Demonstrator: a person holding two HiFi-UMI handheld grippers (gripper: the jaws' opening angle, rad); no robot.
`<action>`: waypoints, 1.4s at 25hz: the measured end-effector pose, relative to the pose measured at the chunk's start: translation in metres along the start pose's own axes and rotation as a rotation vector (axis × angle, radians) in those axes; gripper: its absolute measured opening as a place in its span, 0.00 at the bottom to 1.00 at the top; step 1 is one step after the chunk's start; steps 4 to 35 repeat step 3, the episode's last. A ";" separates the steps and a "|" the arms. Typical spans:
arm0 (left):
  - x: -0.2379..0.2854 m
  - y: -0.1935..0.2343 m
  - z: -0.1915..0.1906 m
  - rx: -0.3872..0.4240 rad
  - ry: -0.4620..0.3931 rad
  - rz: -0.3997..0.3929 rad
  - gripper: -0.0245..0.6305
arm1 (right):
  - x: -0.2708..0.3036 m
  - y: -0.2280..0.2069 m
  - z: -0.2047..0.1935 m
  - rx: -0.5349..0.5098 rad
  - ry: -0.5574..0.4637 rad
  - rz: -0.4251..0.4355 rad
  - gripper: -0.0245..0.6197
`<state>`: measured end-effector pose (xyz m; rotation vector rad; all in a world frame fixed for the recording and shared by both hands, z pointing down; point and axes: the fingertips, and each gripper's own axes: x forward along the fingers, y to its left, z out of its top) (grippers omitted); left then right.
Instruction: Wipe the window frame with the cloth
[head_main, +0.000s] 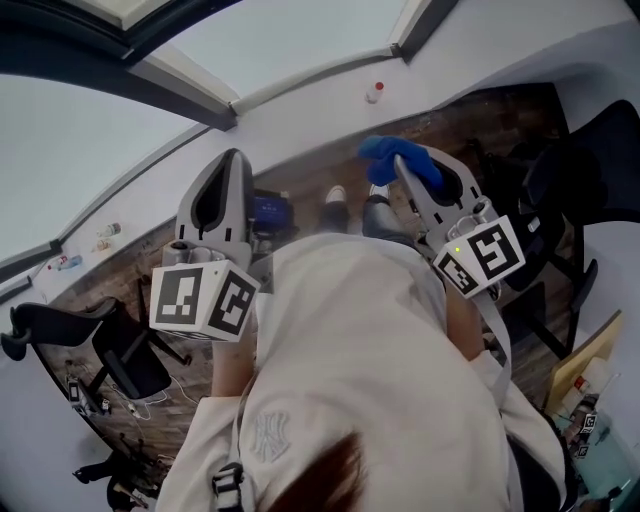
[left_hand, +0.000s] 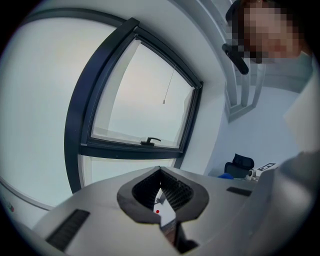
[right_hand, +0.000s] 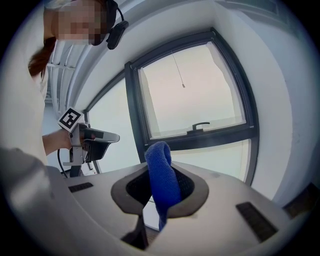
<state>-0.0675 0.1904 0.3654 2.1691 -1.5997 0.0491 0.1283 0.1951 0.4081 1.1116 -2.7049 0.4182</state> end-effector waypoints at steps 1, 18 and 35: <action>0.000 0.002 0.000 0.001 0.001 0.002 0.04 | 0.001 0.001 0.000 0.000 0.000 0.000 0.10; -0.001 0.007 0.000 0.003 0.002 0.006 0.04 | 0.003 0.002 -0.001 -0.002 0.000 -0.001 0.10; -0.001 0.007 0.000 0.003 0.002 0.006 0.04 | 0.003 0.002 -0.001 -0.002 0.000 -0.001 0.10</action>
